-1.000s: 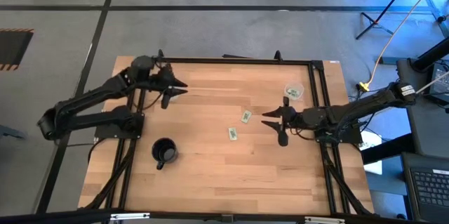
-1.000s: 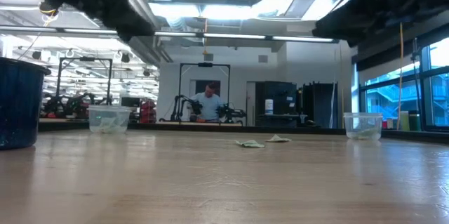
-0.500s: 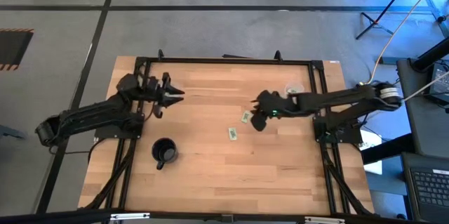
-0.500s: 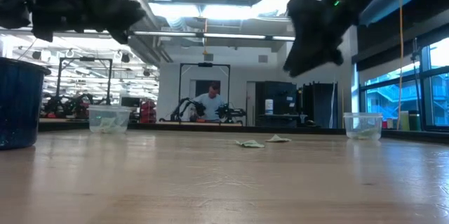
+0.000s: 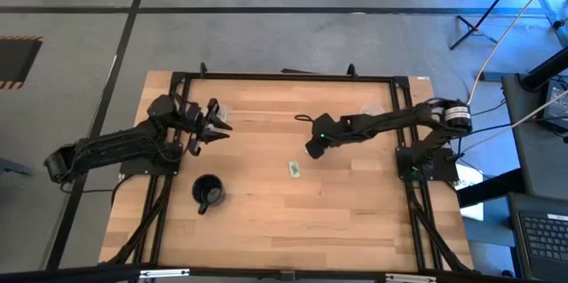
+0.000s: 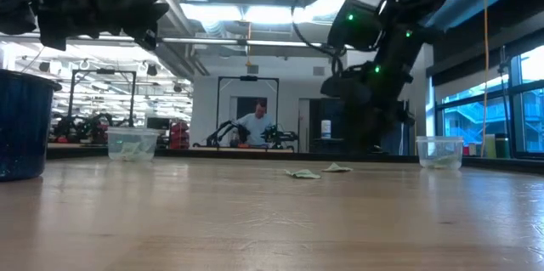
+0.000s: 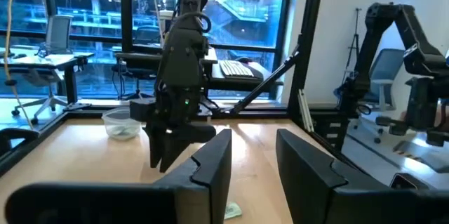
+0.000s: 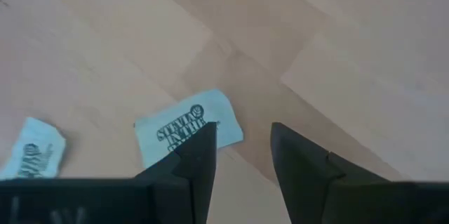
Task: Pick and place Stevia / Truvia into bins
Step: Put the stevia packet into the right transparent container
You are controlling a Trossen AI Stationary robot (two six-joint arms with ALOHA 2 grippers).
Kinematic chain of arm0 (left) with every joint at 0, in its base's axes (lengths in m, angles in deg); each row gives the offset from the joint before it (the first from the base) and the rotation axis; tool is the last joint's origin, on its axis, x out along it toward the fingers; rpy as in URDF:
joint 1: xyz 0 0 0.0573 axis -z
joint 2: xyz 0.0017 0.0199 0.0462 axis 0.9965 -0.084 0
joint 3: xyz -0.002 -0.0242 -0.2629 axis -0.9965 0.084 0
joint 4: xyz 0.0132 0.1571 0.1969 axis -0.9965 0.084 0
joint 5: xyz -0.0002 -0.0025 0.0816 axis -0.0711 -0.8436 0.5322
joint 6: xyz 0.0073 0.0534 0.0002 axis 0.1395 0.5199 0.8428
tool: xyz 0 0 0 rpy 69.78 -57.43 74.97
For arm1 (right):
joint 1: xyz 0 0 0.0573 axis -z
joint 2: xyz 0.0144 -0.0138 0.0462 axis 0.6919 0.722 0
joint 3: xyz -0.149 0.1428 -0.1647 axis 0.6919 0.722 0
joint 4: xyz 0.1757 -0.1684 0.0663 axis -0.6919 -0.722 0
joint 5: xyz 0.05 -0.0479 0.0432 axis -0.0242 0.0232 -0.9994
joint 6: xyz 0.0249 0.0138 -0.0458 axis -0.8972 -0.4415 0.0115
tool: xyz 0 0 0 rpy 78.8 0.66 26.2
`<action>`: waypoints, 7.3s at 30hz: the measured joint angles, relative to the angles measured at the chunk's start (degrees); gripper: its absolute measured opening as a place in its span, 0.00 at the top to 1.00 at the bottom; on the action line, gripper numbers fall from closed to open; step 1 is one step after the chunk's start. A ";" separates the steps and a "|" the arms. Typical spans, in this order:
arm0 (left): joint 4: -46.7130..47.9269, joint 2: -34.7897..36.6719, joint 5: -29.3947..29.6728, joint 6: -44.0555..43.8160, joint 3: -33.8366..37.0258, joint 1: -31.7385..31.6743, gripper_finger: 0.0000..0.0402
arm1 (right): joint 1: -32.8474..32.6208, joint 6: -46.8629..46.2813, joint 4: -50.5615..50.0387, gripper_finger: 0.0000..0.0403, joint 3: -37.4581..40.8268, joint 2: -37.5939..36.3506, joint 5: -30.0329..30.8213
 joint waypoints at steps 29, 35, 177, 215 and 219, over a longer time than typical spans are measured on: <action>1.79 -0.04 0.04 2.57 0.00 -0.04 0.74 | 0.16 3.02 1.96 0.86 -0.24 7.79 0.36; 2.24 -0.03 0.04 2.58 0.00 -0.04 0.73 | 0.16 3.27 2.04 0.97 -0.17 7.81 0.38; 4.95 -0.06 1.14 5.14 0.02 -0.04 0.73 | -10.87 37.43 14.37 0.67 -11.37 17.20 -7.00; 5.13 -0.03 1.14 5.14 0.00 -0.04 0.73 | -10.79 37.15 10.28 0.99 -11.10 14.77 -7.20; 5.27 -0.06 1.14 5.14 0.00 -0.03 0.73 | -10.69 33.66 3.01 0.99 -11.15 7.74 -6.75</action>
